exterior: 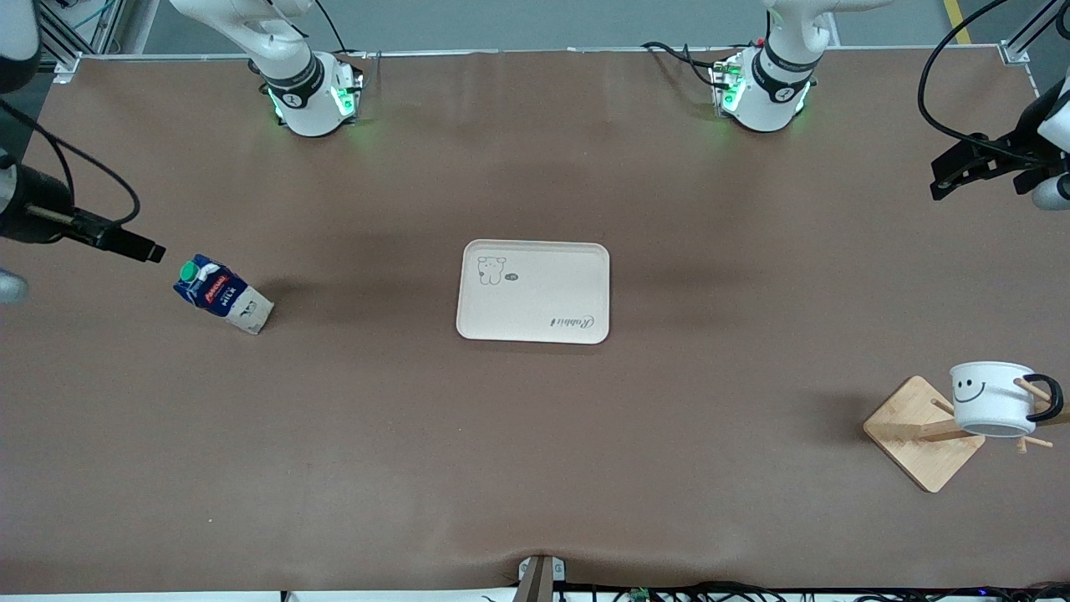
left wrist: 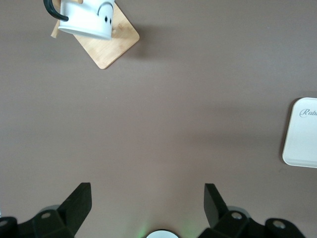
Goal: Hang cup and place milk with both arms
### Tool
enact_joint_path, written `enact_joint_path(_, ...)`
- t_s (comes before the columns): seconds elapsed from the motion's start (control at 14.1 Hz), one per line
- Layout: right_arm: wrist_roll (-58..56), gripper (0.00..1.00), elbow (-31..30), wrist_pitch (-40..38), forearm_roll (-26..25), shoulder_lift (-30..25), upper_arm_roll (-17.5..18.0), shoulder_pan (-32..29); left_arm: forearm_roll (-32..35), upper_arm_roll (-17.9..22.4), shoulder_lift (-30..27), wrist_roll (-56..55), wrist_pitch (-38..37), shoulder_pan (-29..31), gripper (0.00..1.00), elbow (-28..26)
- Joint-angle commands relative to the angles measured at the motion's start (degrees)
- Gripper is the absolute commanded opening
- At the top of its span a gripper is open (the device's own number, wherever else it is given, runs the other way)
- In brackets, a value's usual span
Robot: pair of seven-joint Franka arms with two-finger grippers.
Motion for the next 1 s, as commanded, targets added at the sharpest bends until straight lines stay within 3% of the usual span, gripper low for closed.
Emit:
enact_joint_path(0.0, -4.81, 1.00, -11.56, 4.90, -1.43, -8.78, -0.04, 0.60, -1.40, 0.32, -0.59, -0.21, -0.05, -0.22, 1.00, -0.65)
enact_joint_path(0.28, -24.04, 1.00, -11.21, 1.81, -1.35, -8.96, -0.65, -1.05, -3.69, 0.59, -0.67, 0.67, 0.21, 0.14, 1.00, -0.57)
enact_joint_path(0.5, -31.08, 1.00, -3.50, -0.19, -0.82, -5.63, -0.48, -3.96, -3.60, 0.50, -0.76, 0.67, 0.13, 0.05, 1.00, -0.57)
enact_joint_path(0.92, -31.98, 1.00, -3.31, -5.21, -0.55, -5.19, -0.12, -3.61, -3.25, 0.50, -0.59, 0.67, 0.21, -0.13, 1.00, -0.22)
